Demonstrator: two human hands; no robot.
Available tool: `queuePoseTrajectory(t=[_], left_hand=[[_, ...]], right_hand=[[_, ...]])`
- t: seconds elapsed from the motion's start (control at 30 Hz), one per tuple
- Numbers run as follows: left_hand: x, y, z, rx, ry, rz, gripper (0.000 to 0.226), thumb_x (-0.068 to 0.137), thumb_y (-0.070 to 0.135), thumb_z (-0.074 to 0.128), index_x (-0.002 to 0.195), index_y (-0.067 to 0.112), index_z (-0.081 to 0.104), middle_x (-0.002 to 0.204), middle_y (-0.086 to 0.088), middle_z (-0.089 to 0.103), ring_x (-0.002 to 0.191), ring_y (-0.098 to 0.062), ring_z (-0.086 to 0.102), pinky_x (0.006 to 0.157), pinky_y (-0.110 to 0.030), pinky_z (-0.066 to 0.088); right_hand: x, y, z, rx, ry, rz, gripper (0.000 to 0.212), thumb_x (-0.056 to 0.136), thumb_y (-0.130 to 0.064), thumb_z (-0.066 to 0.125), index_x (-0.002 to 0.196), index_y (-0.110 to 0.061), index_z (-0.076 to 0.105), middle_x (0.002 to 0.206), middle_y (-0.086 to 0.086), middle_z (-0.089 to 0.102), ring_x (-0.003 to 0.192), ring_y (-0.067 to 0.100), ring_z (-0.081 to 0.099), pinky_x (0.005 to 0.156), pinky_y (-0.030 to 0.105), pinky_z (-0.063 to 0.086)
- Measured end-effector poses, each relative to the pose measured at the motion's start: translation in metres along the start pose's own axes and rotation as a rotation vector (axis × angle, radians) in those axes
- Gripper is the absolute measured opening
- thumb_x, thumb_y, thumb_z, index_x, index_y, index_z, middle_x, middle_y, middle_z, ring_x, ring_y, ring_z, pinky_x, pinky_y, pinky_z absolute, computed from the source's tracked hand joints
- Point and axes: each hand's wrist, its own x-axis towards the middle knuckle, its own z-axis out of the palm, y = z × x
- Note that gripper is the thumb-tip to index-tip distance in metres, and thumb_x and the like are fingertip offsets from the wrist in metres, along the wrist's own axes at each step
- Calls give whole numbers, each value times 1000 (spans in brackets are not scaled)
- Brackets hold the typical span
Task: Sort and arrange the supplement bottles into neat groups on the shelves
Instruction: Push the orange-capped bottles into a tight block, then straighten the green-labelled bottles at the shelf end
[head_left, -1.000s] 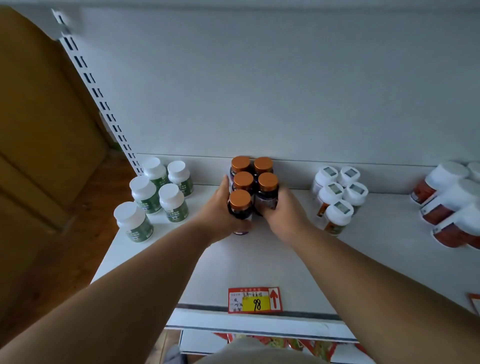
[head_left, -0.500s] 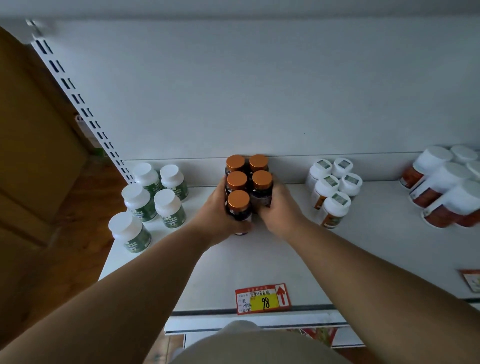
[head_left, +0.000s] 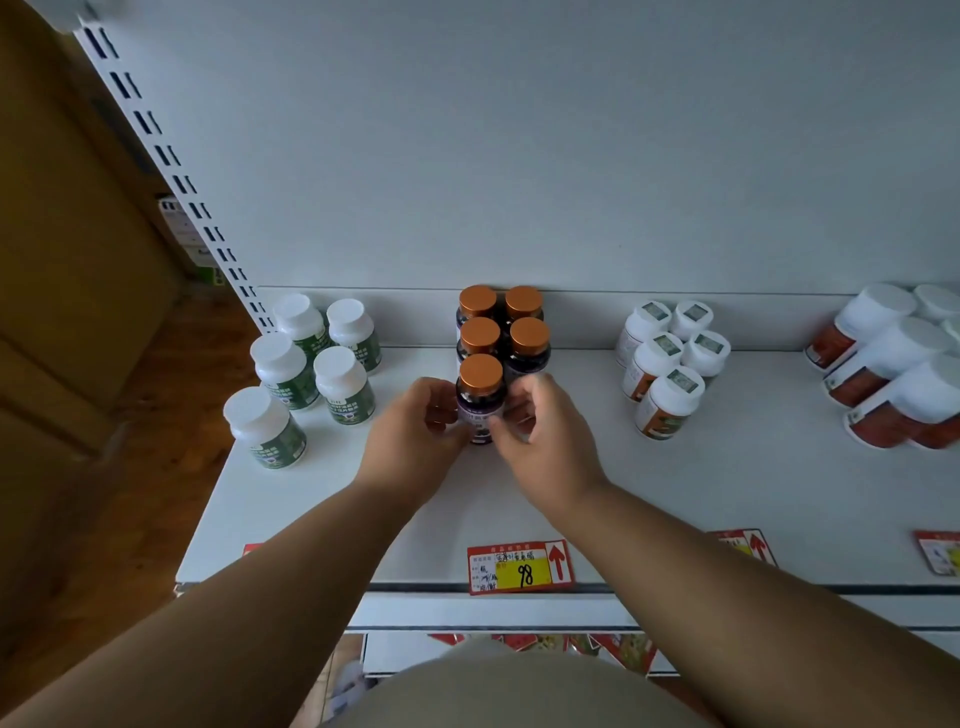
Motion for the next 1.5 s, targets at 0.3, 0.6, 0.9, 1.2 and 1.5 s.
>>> queuePoseTrajectory(t=[0.3,0.6,0.9,1.2,1.5], left_hand=[[0,2,-1,-5,-21,9,35,81,20,77,111,25,61,98,10,70,91,-9,67,86,-34,57],[-31,-22,-43,-71,-41,126,27,84,19,77,105,26,61,95,14,68,90,0,65,83,-17,54],[-52,-66,-106,-15,-155,164,20,92,17,68,107,28,60,95,17,65,88,4,61,78,-9,47],[-65,-99,-137,45,142,-46,18,90,23,69,101,30,57,93,14,61,85,-6,60,73,-22,54],[-36,-103,-135,144,166,-185,69,82,37,78,140,31,40,138,7,52,112,-14,58,87,-36,59]], right_hand=[[-4,-2,2,-37,42,12,22,88,-24,70,97,-22,50,92,-3,60,81,10,58,66,20,48],[-33,-47,28,-28,72,23,13,92,-27,65,95,-19,56,86,-5,62,79,9,59,68,16,47],[-63,-108,102,-28,115,120,13,91,-21,65,100,-19,56,89,-5,62,80,11,59,70,17,46],[-42,-101,114,-54,60,97,14,91,-22,65,97,-23,52,90,-6,59,76,5,55,64,14,41],[1,-87,131,-178,59,57,47,82,-27,74,118,-12,49,115,3,54,96,21,58,72,27,42]])
